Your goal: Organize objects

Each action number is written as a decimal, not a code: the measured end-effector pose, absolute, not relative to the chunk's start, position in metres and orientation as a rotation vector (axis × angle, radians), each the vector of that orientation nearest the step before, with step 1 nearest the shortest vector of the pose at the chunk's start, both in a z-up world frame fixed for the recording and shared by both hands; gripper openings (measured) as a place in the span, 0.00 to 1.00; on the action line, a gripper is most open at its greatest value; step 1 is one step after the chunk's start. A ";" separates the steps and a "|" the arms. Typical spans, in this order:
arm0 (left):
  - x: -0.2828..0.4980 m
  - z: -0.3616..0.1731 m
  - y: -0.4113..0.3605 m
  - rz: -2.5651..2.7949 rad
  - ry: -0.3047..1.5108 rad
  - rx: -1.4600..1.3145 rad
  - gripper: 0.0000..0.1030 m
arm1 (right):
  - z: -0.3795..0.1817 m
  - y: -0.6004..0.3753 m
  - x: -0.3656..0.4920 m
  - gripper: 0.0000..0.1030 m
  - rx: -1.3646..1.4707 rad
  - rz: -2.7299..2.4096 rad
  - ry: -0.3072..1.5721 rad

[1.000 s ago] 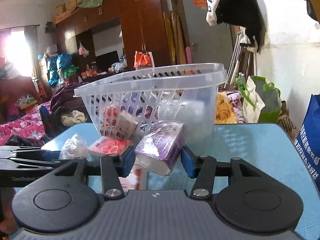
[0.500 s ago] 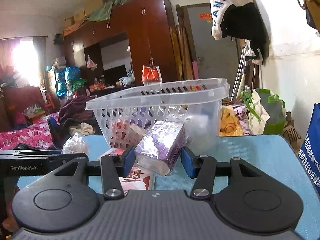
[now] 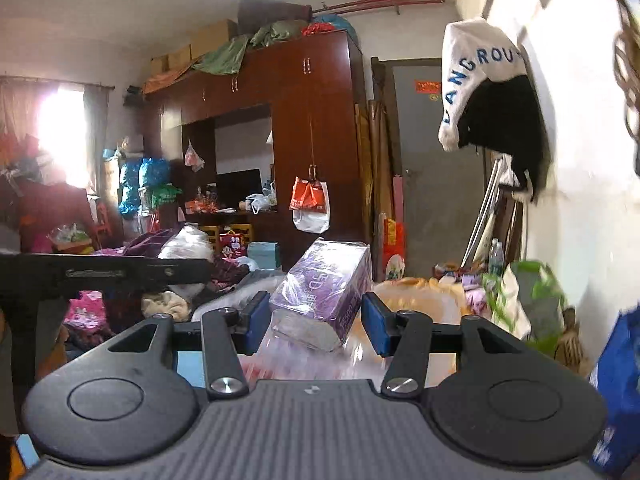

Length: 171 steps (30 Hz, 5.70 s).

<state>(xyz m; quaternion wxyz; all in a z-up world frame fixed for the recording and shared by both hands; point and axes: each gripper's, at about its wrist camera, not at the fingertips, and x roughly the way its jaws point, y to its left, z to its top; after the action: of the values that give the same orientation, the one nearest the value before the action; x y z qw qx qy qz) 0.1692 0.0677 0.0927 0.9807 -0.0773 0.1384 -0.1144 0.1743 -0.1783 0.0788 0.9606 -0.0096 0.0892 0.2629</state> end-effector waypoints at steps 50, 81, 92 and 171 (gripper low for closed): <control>0.186 -0.050 0.018 -0.083 0.651 0.035 0.86 | -0.050 -0.205 0.158 0.55 0.049 0.599 0.542; 0.104 -0.036 0.046 -0.205 0.322 -0.067 0.74 | -0.044 -0.200 0.141 0.55 -0.002 0.576 0.400; 0.105 -0.036 0.056 -0.201 0.331 -0.096 0.74 | -0.042 -0.202 0.136 0.54 0.014 0.586 0.359; 0.174 0.054 0.038 -0.044 0.512 0.007 1.00 | 0.032 -0.202 0.197 1.00 -0.063 0.434 0.392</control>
<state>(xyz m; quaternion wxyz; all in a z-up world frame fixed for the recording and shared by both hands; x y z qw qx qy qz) 0.1738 0.0379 0.0539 0.9672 0.0035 0.2532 -0.0219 0.1970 -0.2021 0.0321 0.9571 -0.0308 0.1930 0.2139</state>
